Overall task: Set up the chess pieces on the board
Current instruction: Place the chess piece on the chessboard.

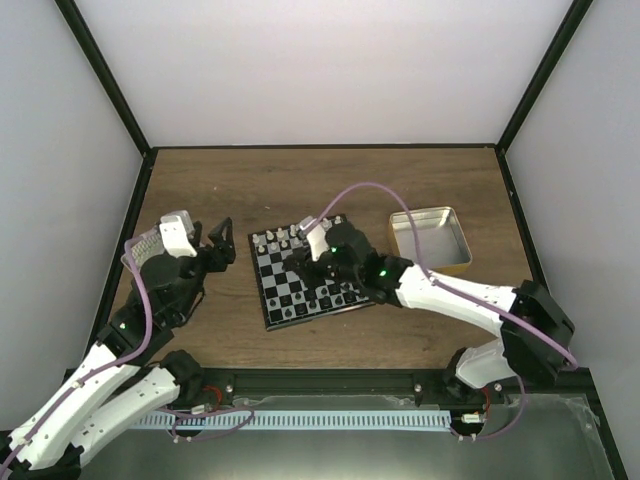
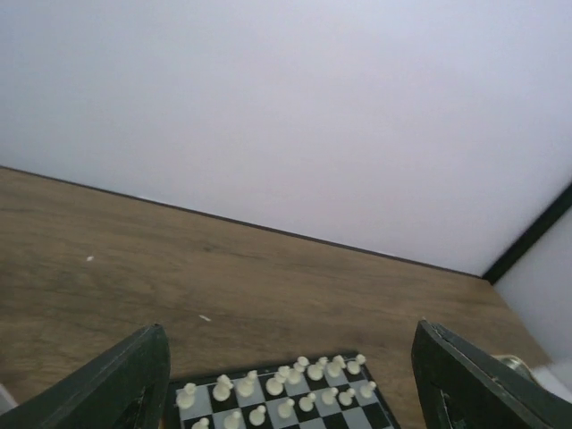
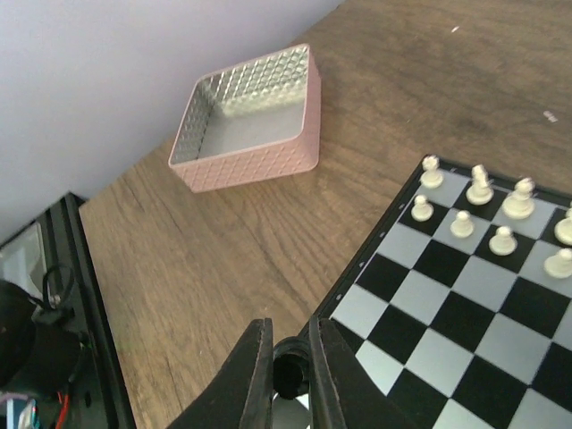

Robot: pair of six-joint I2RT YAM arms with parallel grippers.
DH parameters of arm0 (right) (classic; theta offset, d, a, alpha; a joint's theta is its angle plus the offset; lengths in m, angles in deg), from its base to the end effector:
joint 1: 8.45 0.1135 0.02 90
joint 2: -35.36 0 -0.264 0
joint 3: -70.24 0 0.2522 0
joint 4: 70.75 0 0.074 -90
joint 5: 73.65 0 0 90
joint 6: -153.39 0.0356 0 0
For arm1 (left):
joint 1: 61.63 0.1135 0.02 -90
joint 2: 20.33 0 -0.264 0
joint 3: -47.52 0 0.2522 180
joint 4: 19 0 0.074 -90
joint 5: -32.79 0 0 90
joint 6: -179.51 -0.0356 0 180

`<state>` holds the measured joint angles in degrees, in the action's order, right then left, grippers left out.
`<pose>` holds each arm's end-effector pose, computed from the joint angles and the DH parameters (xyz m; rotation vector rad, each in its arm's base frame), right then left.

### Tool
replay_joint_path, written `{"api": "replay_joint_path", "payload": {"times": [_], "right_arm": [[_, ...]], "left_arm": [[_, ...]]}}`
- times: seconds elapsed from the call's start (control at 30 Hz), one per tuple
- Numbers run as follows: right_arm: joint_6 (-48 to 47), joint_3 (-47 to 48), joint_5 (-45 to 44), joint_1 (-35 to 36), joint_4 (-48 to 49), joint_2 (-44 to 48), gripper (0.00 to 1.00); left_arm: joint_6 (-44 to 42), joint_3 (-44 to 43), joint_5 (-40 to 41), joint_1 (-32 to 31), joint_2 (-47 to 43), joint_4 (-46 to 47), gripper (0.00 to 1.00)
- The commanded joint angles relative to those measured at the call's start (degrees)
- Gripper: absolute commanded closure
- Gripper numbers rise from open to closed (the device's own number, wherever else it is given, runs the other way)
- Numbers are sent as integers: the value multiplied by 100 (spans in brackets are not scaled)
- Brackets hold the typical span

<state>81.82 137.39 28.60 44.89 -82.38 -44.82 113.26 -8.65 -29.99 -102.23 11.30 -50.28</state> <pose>0.1847 0.2608 0.2714 -0.7806 1.9927 0.9882 0.1090 -0.0720 0.3443 -0.1099 1.6912 -0.4446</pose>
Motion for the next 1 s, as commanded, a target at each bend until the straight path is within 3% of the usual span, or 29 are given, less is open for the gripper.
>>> {"api": "replay_joint_path", "payload": {"times": [0.0,0.3,0.57,0.97], "right_arm": [[-535,-28,-700,563,-60,-266,95],[-723,141,-1123,1454,-280,-1039,95],[-805,477,-1350,1630,-560,-1834,95],[-835,668,-1452,1653,-511,-2097,95]], "left_arm": [[288,-109,789,1,-9,-316,24],[441,-102,1071,0,10,-487,18],[482,-51,1118,2,8,-483,15],[472,-15,1119,12,44,-464,14]]}}
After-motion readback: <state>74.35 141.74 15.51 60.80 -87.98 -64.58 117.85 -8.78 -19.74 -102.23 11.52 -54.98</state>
